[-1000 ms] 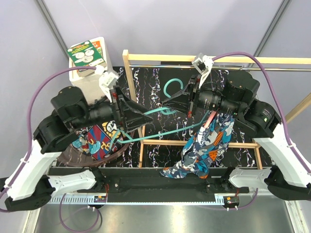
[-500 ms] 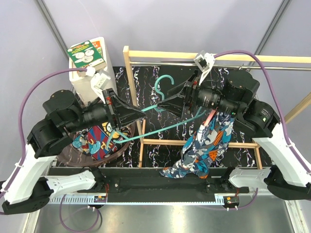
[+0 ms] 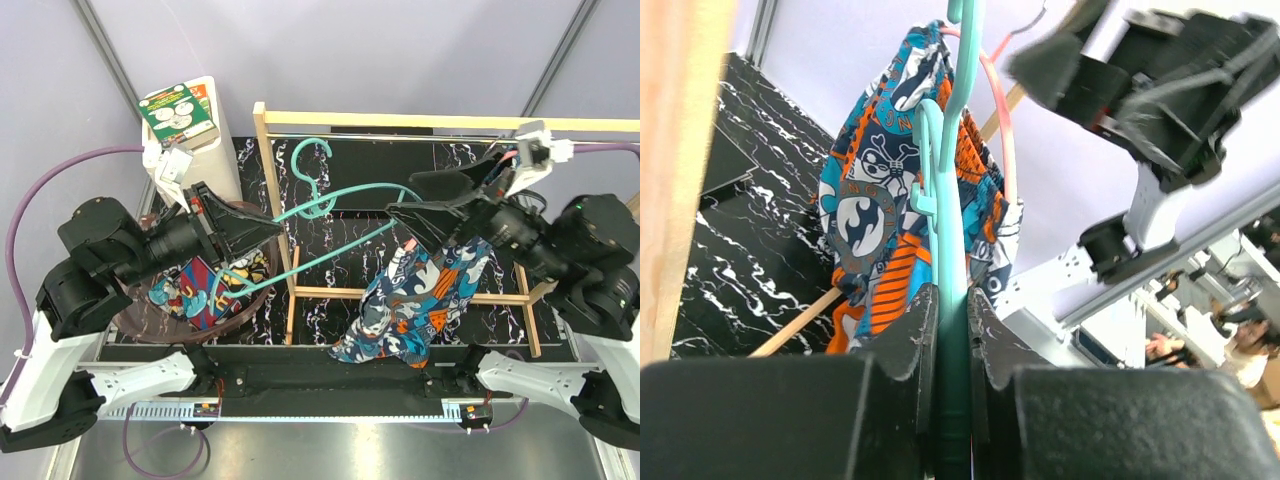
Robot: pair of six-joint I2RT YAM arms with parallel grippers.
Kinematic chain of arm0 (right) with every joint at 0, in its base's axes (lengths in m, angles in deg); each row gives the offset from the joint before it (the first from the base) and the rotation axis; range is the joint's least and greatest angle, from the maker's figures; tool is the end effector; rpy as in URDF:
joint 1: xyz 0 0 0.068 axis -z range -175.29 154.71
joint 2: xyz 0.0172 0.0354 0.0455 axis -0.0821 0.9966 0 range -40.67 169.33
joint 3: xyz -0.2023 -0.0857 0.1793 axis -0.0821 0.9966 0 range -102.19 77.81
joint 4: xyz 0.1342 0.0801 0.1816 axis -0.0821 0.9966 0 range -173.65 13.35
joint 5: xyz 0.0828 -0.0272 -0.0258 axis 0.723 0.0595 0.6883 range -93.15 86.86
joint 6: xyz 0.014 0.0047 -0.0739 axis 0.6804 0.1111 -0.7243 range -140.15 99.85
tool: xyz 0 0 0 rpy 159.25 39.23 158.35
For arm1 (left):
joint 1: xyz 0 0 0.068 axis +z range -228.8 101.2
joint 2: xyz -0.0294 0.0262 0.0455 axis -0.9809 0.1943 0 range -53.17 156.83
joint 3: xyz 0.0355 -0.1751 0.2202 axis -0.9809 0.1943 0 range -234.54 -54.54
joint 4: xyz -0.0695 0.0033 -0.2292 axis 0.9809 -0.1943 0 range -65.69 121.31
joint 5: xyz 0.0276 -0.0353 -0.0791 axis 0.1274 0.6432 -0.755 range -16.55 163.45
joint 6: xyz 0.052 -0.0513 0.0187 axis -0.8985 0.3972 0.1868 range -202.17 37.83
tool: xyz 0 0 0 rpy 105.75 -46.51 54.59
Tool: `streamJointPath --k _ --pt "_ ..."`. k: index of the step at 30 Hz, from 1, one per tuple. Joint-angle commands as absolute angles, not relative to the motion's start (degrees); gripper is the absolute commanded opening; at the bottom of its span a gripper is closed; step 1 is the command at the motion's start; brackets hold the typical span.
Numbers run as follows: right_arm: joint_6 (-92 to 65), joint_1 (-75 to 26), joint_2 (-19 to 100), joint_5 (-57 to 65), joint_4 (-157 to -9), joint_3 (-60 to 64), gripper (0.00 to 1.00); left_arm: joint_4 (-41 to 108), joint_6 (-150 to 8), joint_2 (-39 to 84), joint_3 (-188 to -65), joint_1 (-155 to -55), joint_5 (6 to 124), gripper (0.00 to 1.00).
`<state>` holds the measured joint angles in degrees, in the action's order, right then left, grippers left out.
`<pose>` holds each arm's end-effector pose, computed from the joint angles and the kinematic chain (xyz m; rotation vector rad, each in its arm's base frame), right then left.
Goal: Remove the shorts from the hanger
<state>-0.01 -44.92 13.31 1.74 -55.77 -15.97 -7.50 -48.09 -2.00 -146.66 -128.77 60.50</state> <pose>0.0764 0.0983 0.5523 -0.4417 1.3792 1.0706 0.0607 -0.0945 0.5233 0.4289 1.6390 -1.3111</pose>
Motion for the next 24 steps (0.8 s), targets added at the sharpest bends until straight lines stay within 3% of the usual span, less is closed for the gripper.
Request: streamJointPath --k 1,24 --pt "-1.3 -44.9 12.2 1.3 -62.3 -14.2 1.0 -2.0 -42.7 -1.2 -147.6 -128.6 64.2 0.0" --pt "0.3 -44.9 12.0 3.3 -63.7 -14.4 1.0 17.4 -17.9 -3.7 -136.1 -127.7 72.8 0.0"
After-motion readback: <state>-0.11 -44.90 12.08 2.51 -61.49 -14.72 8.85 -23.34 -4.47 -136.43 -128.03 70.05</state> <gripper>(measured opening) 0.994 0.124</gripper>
